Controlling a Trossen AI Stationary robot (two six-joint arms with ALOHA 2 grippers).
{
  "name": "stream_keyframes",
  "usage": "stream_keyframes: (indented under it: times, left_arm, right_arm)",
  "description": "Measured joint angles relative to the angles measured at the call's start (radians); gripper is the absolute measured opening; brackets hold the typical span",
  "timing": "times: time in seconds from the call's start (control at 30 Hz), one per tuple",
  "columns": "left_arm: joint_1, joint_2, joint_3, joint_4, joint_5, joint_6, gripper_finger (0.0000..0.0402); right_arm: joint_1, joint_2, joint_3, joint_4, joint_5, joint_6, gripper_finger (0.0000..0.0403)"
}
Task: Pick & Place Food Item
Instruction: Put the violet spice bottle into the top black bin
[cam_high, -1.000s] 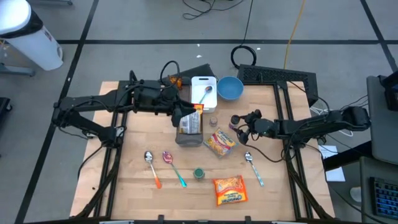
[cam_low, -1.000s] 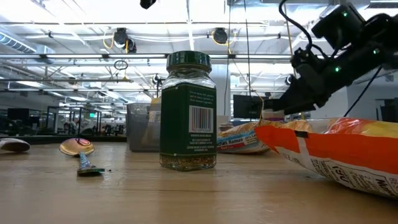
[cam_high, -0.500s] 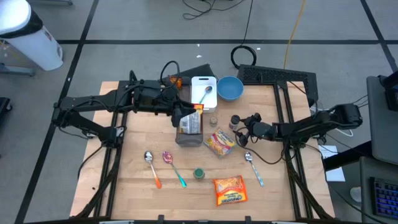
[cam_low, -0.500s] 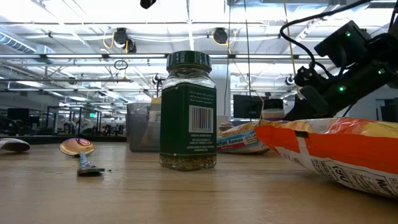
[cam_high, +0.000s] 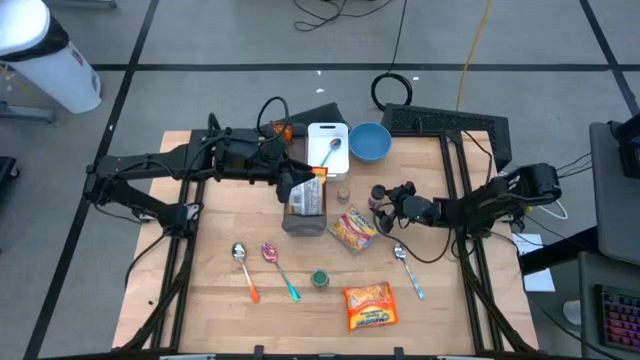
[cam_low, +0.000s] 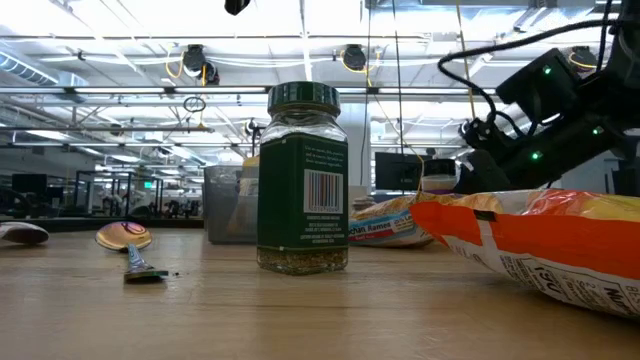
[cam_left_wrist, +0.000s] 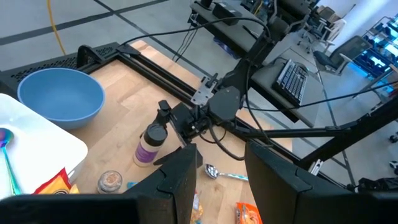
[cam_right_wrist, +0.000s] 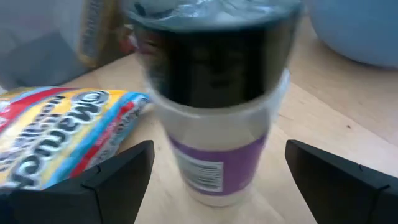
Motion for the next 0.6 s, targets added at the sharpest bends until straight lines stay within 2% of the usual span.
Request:
stream_keyframes:
  times: [0.23,0.6]
  left_arm:
    - [0.001,0.0,0.0,0.002,0.0,-0.003,0.0145]
    - [0.002,0.0,0.0,0.002,0.0,0.004,0.0145]
  right_arm:
    - [-0.024,0.032,0.0,0.047,-0.003,0.024,0.0344]
    - [-0.024,0.031,0.0,0.083,-0.005,0.025,0.0274]
